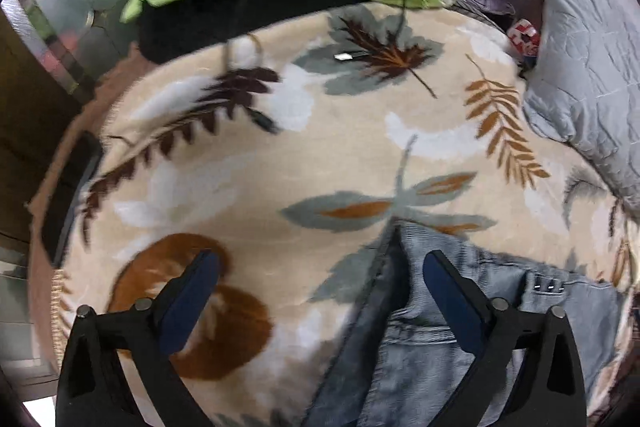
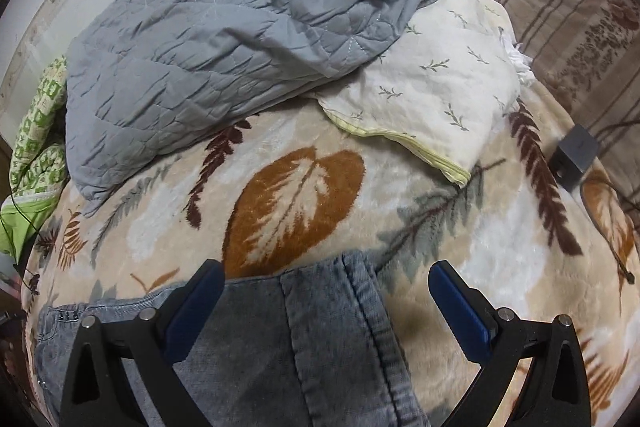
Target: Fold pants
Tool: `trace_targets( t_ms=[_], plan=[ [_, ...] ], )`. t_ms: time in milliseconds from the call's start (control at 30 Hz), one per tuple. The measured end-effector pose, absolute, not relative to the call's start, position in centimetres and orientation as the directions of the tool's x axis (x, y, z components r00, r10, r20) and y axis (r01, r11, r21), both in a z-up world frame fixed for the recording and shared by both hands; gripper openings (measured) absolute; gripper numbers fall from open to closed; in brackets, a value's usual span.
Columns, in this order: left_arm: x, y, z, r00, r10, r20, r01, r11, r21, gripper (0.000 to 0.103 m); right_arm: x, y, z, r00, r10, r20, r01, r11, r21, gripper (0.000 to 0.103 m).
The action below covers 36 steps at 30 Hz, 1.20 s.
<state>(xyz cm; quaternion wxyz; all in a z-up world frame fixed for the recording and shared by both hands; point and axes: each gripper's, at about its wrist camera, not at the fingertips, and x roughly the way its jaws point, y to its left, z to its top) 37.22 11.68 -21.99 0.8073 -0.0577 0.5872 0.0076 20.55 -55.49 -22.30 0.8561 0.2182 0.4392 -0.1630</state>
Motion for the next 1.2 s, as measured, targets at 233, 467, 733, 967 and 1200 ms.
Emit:
trace_targets(
  t_ms=[233,467,733,967,1200],
  plan=[
    [39.4,9.0,-24.5,0.215,-0.155,-0.964,-0.080,0.981,-0.175,0.061,21.3,-56.4,-23.4,0.553,-0.059,-0.831,0.479,0.838,0.260,0.103],
    [39.8,7.3,-26.0,0.200,-0.192,-0.961,-0.078,0.974,-0.211,0.038,21.5,-57.1,-23.7,0.552,-0.033,-0.833,0.465,0.842,0.274,0.102],
    [39.6,6.0,-25.5,0.228,-0.198,-0.953,-0.047,0.976,-0.214,0.013,22.1,-58.4,-24.7,0.555,0.074,-0.828,0.430,0.827,0.362,0.082],
    [40.1,5.2,-26.1,0.238,-0.196,-0.951,-0.003,0.979,-0.203,0.014,23.2,-58.2,-25.4,0.488,0.036,-0.872,0.428,0.861,0.274,0.082],
    [39.5,5.5,-25.2,0.294,-0.179,-0.939,-0.006,0.982,-0.189,0.012,24.5,-56.0,-27.6,0.444,0.070,-0.893,0.382,0.887,0.260,0.034]
  ],
)
